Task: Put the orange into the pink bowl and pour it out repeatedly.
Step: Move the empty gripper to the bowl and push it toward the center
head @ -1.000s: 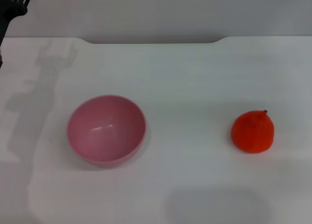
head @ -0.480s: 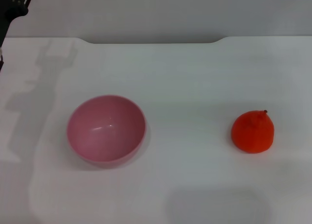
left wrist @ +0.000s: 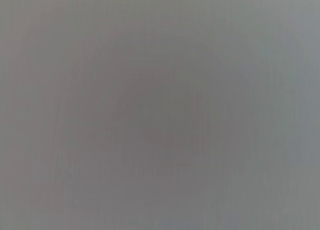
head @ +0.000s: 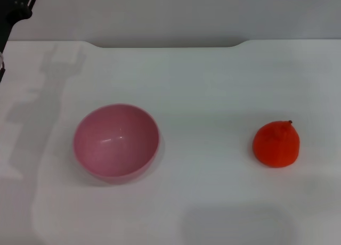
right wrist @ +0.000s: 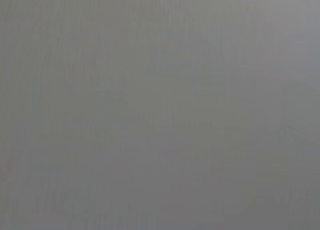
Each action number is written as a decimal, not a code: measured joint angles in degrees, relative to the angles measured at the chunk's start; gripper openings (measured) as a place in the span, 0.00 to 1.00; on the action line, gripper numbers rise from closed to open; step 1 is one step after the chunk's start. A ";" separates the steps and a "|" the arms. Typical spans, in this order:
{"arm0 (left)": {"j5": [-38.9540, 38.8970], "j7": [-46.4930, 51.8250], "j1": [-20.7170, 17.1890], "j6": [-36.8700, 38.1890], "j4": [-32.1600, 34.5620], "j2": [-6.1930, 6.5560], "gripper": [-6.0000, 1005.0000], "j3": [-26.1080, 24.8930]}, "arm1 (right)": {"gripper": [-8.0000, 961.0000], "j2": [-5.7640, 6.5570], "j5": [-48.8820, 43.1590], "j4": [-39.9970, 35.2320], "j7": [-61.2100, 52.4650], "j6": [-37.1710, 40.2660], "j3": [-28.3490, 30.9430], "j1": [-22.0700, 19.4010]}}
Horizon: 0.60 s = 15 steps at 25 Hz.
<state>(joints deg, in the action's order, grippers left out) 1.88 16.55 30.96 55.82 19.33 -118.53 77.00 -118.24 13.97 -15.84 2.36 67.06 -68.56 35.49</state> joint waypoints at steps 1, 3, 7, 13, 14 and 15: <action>-0.01 0.00 -0.01 0.13 0.00 -0.03 0.68 0.00 | 0.58 -0.01 0.00 0.02 0.00 0.00 0.00 -0.03; -0.01 0.01 -0.02 0.38 0.00 -0.05 0.68 0.00 | 0.58 -0.05 0.00 0.06 0.00 0.00 0.00 -0.12; -0.04 0.04 -0.55 2.04 0.12 -0.11 0.68 -0.01 | 0.58 -0.06 0.00 0.06 -0.64 0.00 0.00 -0.18; 2.73 11.20 -0.49 -5.38 3.05 1.56 0.68 1.39 | 0.58 -0.15 -0.03 -0.10 -4.17 1.31 0.00 -0.80; 2.73 11.20 -0.49 -5.38 3.05 1.56 0.68 1.39 | 0.58 -0.19 -0.03 0.01 -4.60 1.53 0.00 -0.92; 4.49 14.18 -0.67 -7.78 4.82 2.13 0.68 1.95 | 0.58 -0.25 -0.03 0.11 -5.02 1.66 0.00 -1.06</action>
<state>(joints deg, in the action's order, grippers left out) 6.37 30.73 30.28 48.04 24.15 -116.40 78.96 -118.49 13.94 -15.74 -2.66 68.72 -68.56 34.43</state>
